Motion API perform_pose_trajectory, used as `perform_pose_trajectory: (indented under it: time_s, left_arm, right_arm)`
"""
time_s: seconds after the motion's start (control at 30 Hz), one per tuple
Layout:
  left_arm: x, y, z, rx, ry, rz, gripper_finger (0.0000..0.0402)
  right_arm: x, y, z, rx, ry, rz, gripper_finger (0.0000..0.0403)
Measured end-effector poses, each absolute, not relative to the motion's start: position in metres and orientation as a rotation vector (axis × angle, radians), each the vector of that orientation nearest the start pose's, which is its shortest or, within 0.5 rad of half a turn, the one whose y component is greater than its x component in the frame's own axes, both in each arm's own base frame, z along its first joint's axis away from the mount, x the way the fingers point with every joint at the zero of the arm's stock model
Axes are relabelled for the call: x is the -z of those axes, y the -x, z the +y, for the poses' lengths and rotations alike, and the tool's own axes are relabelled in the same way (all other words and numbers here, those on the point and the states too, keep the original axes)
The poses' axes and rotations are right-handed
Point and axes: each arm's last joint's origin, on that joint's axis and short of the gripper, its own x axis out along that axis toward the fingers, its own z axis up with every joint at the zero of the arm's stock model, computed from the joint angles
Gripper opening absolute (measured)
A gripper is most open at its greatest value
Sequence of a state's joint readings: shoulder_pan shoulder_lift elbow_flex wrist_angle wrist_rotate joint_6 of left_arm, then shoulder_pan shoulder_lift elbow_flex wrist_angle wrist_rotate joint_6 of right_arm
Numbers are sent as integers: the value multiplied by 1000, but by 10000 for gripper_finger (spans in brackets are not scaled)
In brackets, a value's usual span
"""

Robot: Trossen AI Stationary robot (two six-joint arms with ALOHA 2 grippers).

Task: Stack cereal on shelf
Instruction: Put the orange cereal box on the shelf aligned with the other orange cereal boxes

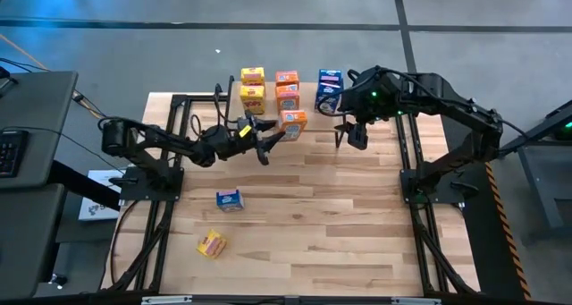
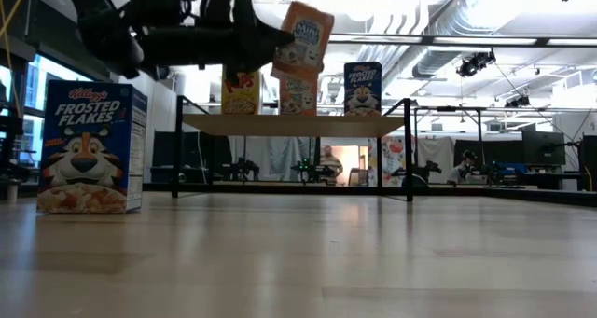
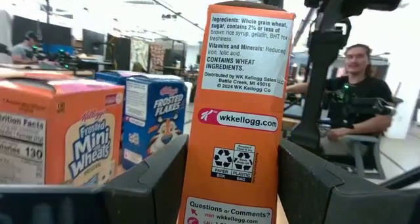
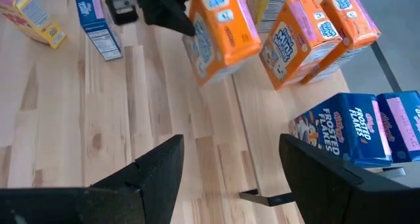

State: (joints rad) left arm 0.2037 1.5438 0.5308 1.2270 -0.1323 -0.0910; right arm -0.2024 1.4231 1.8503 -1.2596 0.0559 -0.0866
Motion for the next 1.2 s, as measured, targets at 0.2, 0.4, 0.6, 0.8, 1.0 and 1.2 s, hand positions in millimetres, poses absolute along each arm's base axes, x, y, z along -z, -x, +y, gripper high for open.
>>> perform_pose_trajectory:
  time_s: [0.2,0.4,0.6,0.8,1.0,1.2]
  left_arm:
    - [-196,-286,69,-406,68,-229,193]
    - [-188,-288,76,-429,46,-229,193]
    - [-183,-288,79,-445,-2,-203,193]
    - [-183,-287,85,-467,-35,-197,193]
    - [-183,-286,90,-447,-42,-197,193]
    - [-183,-284,96,-459,-34,-199,193]
  right_arm:
    - [-449,-239,-51,204,19,842,243]
    - [-449,-239,-51,204,20,842,243]
    - [-449,-239,-51,203,22,843,243]
    - [-449,-239,-51,203,22,843,243]
    - [-449,-239,-51,204,19,843,243]
    - [-449,-239,-51,202,22,843,243]
